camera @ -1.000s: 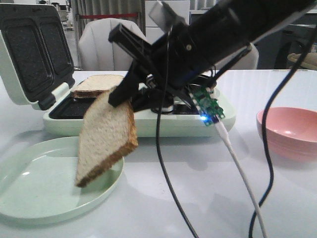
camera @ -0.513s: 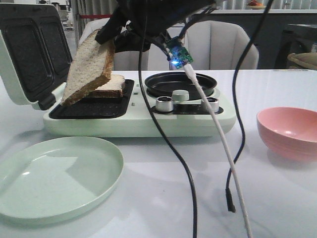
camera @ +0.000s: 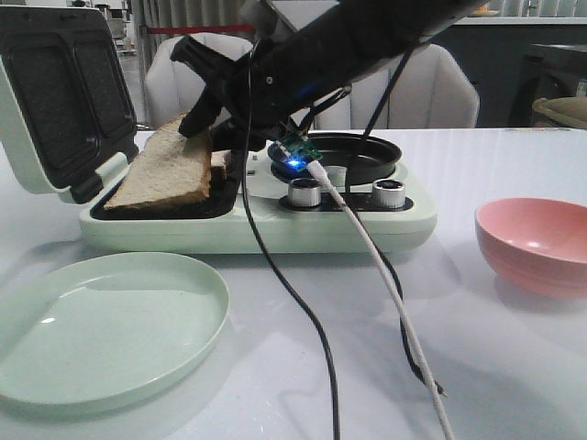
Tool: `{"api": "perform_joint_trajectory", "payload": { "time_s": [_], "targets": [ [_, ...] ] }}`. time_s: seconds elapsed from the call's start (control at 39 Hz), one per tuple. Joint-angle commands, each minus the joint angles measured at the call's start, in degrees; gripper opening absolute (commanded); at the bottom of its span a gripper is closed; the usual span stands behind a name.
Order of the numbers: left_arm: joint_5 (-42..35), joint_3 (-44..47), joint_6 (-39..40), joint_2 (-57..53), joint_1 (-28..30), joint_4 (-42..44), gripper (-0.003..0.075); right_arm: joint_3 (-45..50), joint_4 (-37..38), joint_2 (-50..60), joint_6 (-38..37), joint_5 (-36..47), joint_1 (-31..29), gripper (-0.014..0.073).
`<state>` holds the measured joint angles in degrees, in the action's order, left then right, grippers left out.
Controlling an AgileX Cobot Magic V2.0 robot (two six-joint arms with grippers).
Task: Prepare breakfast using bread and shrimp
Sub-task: 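Lift the bread with the right gripper and lay it on the second plate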
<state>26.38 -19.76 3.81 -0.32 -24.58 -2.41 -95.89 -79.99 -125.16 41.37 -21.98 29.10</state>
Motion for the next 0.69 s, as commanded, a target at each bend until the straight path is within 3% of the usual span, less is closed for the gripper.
{"api": "perform_joint_trajectory", "payload": {
  "time_s": [0.0, 0.15, 0.31, 0.46, 0.67],
  "targets": [
    [-4.5, -1.46, 0.57, -0.01, 0.03, -0.4, 0.0511, -1.9, 2.81, 3.14, 0.95, 0.57, -0.2, 0.0404],
    [-4.5, -1.46, 0.57, -0.01, 0.03, -0.4, 0.0511, -2.81, 10.32, 3.29, 0.95, -0.69, -0.48, 0.0523],
    [-4.5, -1.46, 0.57, -0.01, 0.03, -0.4, 0.0511, -4.96, 15.23, 3.66, -0.18, -4.38, -0.48, 0.0534],
    [-4.5, -1.46, 0.57, -0.01, 0.03, -0.4, 0.0511, -5.22, 23.93, 6.3, -8.84, -7.19, -1.61, 0.0531],
    [-4.5, -1.46, 0.57, -0.01, 0.03, -0.4, 0.0511, -5.22, 45.39, 13.05, -22.13, -15.67, -4.32, 0.0531]
  ]
}}
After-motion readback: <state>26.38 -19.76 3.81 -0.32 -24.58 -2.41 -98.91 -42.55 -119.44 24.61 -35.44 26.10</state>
